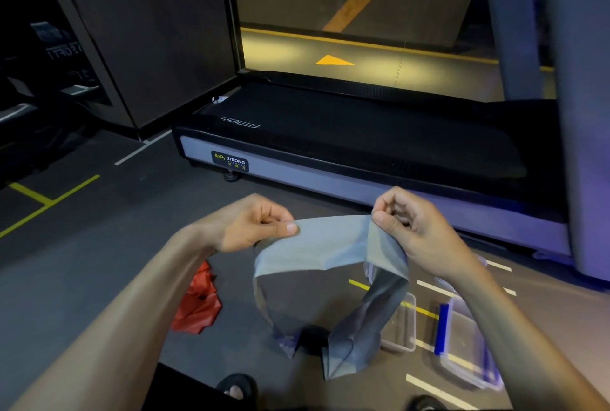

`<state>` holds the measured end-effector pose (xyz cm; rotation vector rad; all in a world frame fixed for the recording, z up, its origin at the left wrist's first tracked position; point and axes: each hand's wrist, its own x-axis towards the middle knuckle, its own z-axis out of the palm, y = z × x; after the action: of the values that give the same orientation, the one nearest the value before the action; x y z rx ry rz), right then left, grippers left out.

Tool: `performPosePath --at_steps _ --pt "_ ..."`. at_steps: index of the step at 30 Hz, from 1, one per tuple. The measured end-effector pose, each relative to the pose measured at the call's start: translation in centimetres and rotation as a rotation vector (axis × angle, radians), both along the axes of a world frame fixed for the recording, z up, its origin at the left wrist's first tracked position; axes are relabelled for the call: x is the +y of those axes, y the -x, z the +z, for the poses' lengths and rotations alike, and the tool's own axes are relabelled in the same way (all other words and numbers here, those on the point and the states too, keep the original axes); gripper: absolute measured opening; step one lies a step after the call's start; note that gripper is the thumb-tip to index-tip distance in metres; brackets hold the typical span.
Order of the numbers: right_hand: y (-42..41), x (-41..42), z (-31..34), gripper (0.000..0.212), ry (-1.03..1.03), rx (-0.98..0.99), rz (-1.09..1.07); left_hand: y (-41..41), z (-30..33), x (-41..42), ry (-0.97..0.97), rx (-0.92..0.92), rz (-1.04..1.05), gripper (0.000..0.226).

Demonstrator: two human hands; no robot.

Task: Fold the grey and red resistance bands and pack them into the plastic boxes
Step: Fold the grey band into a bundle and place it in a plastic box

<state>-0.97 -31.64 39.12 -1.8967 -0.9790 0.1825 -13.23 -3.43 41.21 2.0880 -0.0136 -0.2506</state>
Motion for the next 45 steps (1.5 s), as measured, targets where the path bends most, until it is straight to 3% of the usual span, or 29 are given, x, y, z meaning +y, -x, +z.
performPosePath --at_steps 5,11,18,24,28,34,40,45 --pt "0.2 0.2 -0.4 0.004 -0.065 0.091 0.056 0.4 1.0 -0.1 0.181 0.015 -0.067 0.035" --pt "1.5 1.2 -1.4 0.013 -0.059 0.181 0.18 0.4 0.9 -0.5 0.405 0.043 -0.14 0.027" --pt "2.8 1.9 1.2 0.012 -0.169 0.244 0.269 -0.1 1.4 -1.6 0.222 0.112 -0.195 0.027" --pt "4.3 4.0 1.8 0.008 -0.318 0.249 0.269 -0.2 1.2 -1.8 0.202 0.096 -0.183 0.021" --pt "4.6 5.6 0.0 0.004 -0.278 0.122 0.198 -0.3 1.1 -2.1 0.214 0.056 -0.205 0.025" --pt "4.7 6.1 -0.9 0.002 -0.295 0.364 0.297 -0.5 0.8 -1.6 0.19 0.031 -0.216 0.021" --pt "3.9 5.2 -0.2 0.005 -0.09 0.215 0.309 -0.4 1.0 -1.6 0.161 0.077 -0.233 0.022" --pt "3.4 4.1 1.4 0.004 -0.126 0.13 0.255 -0.3 0.1 -0.8 0.104 0.174 -0.225 0.028"
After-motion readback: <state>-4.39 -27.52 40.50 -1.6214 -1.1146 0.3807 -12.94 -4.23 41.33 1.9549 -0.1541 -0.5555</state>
